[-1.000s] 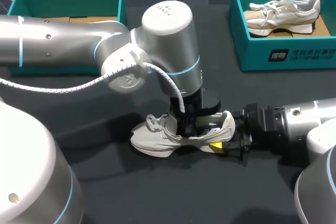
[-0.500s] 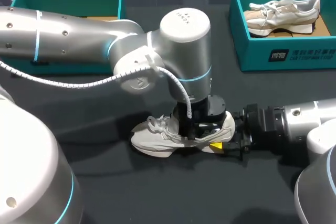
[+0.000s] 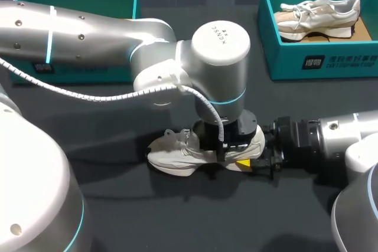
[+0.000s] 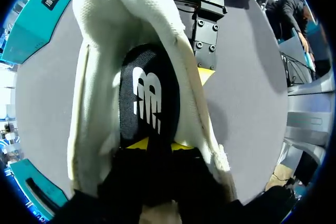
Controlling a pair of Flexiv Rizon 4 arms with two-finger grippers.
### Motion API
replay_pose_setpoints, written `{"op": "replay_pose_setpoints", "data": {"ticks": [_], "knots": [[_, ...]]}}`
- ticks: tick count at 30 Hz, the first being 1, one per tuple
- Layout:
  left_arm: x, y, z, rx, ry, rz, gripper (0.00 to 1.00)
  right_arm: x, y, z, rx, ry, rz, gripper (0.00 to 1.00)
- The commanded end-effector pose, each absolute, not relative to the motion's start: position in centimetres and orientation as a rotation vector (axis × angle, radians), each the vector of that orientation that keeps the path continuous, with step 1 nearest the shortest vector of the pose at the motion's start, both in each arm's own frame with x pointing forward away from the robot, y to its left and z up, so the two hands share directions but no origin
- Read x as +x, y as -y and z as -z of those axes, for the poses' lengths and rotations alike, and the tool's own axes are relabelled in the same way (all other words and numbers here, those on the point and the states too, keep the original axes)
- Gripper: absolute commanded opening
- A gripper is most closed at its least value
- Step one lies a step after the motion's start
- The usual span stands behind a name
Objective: Take the shoe out of the shoebox, open the shoe tongue, remove and reinsert the insole, then place the shoe into the shoebox
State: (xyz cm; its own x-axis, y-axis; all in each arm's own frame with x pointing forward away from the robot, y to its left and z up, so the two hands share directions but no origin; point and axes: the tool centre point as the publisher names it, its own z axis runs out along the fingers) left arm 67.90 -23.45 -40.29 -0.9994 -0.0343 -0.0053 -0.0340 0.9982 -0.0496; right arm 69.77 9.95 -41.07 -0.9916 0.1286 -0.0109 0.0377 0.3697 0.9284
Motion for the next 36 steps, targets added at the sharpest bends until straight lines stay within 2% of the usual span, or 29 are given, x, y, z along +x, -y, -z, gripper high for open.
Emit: {"op": "replay_pose_setpoints", "data": {"ticks": [1,36], "knots": [[70.1,22.9,42.4,-0.092,-3.129,0.108,0.00,69.5,-10.1,40.9,0.154,-2.535,-1.708,0.00],[69.2,20.7,34.4,-0.194,-3.261,0.661,0.00,69.5,-10.1,40.9,0.154,-2.535,-1.708,0.00]]}}
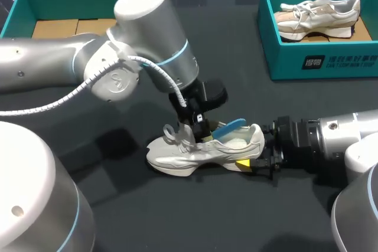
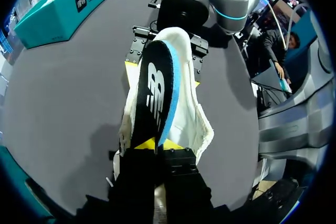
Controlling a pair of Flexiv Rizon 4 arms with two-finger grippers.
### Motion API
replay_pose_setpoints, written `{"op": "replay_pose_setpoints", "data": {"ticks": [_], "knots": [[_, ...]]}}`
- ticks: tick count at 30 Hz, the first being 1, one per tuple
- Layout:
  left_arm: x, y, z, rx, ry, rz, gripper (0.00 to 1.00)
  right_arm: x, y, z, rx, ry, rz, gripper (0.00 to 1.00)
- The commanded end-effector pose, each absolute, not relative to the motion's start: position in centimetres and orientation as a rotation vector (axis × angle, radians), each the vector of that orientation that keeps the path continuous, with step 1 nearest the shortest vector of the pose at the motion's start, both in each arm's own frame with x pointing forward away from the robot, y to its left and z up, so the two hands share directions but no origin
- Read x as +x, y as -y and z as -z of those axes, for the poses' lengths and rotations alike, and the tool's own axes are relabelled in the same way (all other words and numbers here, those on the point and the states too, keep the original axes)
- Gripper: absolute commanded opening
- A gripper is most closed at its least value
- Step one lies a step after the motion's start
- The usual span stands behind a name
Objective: Take the shoe out of the shoebox, open the shoe tongue, remove and reinsert the insole, then place the shoe into the shoebox
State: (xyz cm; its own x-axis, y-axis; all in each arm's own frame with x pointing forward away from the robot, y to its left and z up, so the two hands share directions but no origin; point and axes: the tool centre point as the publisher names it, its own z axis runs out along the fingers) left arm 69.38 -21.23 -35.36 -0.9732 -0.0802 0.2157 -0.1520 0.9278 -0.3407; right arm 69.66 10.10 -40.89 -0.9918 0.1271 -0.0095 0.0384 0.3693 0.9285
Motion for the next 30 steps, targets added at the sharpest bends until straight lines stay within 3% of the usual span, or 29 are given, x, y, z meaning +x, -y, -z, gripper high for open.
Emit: {"op": "replay_pose_setpoints", "data": {"ticks": [1,30], "knots": [[69.2,20.9,34.2,0.170,2.892,-0.593,0.00,69.5,-10.1,40.9,0.154,-2.535,-1.708,0.00],[70.9,25.8,32.4,0.241,2.941,-0.651,0.00,69.5,-10.1,40.9,0.154,-2.535,-1.708,0.00]]}}
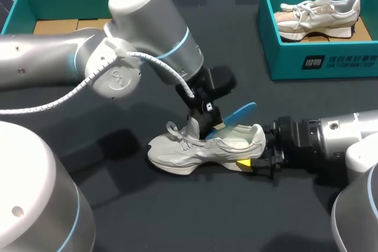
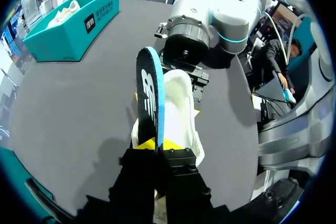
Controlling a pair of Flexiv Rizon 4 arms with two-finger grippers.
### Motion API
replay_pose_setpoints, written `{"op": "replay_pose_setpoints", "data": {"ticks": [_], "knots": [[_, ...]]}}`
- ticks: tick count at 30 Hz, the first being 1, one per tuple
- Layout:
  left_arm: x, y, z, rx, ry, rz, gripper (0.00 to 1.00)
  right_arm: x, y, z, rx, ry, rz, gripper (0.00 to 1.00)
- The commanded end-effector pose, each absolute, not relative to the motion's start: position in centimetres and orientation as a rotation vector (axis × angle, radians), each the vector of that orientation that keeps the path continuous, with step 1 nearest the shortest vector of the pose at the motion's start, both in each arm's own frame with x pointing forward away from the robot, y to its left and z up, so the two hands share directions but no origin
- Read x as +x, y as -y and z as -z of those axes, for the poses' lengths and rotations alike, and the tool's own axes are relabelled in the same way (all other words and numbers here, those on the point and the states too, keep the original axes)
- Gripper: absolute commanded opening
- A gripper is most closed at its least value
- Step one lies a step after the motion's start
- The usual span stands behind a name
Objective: Take the shoe out of the shoebox, open the shoe tongue, remove and reinsert the insole, then place the shoe into the shoebox
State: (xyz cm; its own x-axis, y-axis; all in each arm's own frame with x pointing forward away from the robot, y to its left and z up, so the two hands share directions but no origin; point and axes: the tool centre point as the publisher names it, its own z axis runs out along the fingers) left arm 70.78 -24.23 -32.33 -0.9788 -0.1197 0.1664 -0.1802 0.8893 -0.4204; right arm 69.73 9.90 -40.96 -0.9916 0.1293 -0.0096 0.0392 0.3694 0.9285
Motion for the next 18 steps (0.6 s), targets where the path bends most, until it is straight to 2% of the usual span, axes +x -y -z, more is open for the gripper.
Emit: {"op": "replay_pose_setpoints", "data": {"ticks": [1,10,12,15,18], "knots": [[71.0,26.1,32.4,0.242,2.942,-0.652,0.00,69.5,-10.1,40.9,0.154,-2.535,-1.708,0.00],[71.2,27.2,32.1,0.275,2.946,-0.678,0.00,69.5,-10.1,40.9,0.154,-2.535,-1.708,0.00],[71.1,27.2,32.1,0.278,2.951,-0.683,0.20,69.5,-10.1,40.9,0.154,-2.535,-1.708,0.00],[70.9,27.3,32.1,0.286,2.961,-0.699,0.39,69.5,-10.1,40.9,0.154,-2.535,-1.708,0.00],[70.7,27.2,31.8,0.310,2.966,-0.742,0.43,69.5,-10.1,40.9,0.154,-2.535,-1.708,0.00]]}}
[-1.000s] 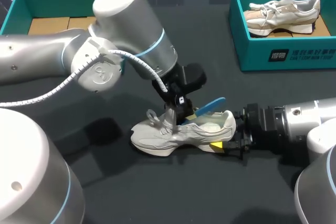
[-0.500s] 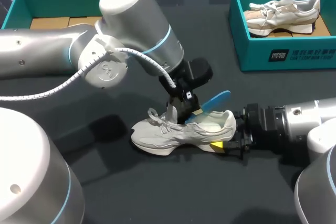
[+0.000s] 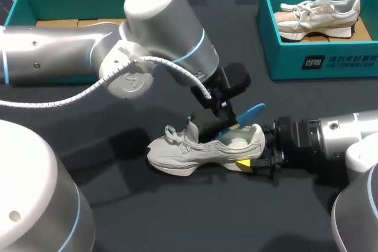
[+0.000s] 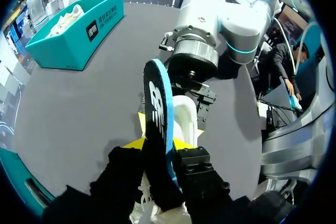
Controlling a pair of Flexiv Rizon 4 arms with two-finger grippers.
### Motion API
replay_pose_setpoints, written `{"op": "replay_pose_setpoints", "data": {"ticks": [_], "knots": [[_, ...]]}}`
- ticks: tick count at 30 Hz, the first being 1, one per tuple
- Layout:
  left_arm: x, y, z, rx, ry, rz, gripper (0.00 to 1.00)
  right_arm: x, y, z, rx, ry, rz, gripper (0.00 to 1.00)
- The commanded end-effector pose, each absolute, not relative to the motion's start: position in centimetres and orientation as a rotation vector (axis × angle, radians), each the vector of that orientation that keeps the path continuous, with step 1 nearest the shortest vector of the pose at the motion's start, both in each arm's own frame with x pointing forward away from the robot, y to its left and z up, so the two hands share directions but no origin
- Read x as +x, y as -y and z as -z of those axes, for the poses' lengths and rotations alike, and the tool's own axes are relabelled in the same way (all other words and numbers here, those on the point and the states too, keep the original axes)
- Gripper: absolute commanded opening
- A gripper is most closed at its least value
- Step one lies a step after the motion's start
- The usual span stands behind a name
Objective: Take the shoe out of the shoebox, open the shoe tongue, remove and reinsert the insole, then place the shoe into the shoebox
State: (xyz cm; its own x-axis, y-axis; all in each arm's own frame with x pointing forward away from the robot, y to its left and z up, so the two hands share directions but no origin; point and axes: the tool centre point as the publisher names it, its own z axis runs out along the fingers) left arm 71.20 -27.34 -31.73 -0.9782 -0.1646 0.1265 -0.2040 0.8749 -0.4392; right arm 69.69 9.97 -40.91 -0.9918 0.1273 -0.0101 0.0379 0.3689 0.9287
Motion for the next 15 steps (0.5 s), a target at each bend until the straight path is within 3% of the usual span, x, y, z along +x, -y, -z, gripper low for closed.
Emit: {"op": "replay_pose_setpoints", "data": {"ticks": [1,15], "knots": [[70.57,27.21,31.69,0.326,2.977,-0.762,0.43,69.49,-10.06,40.86,0.154,-2.535,-1.708,0.00],[70.09,28.00,32.46,0.456,3.048,-0.935,0.44,69.49,-10.06,40.86,0.154,-2.535,-1.708,0.00]]}}
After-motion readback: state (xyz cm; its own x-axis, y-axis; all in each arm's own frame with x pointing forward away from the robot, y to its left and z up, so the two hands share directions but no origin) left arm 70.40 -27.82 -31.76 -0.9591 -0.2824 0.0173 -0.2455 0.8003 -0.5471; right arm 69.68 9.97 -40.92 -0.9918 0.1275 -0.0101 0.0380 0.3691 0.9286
